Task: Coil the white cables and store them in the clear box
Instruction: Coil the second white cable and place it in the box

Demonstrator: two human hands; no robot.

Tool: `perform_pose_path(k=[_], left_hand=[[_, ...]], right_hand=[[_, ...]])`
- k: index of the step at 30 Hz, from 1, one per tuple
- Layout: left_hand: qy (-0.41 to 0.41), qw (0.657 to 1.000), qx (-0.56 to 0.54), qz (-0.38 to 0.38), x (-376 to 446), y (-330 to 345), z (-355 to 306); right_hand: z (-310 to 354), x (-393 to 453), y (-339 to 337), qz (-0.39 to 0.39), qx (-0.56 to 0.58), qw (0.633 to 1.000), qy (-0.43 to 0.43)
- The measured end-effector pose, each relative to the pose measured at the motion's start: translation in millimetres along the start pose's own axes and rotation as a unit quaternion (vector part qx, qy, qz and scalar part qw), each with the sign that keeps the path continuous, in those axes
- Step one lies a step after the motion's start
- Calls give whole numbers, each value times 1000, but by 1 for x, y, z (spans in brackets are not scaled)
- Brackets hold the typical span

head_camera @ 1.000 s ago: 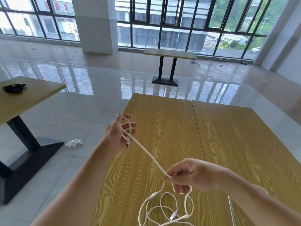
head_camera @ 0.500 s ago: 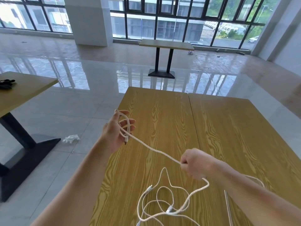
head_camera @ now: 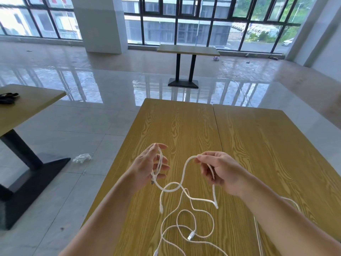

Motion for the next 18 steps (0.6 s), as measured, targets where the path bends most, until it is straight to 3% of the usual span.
perform_pose_path(k=[4, 13, 18], left_hand=[[1, 1000, -3, 14, -8, 6, 2], [-23, 993, -77, 86, -32, 43, 20], [-38, 991, -96, 85, -35, 56, 32]], right_hand=[[7, -5, 5, 6, 80, 997, -12], [18, -5, -1, -74, 114, 990, -45], [23, -3, -2, -54, 148, 986, -59]])
Point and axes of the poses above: each hand's wrist, its own x-axis towards the middle knuckle, its own y-axis out of the palm, z = x × y, the point moved 10 cm from there along x, towards the middle knuckle, and after that the axes turned 3 degrees about -z, right-handed, at the moved point
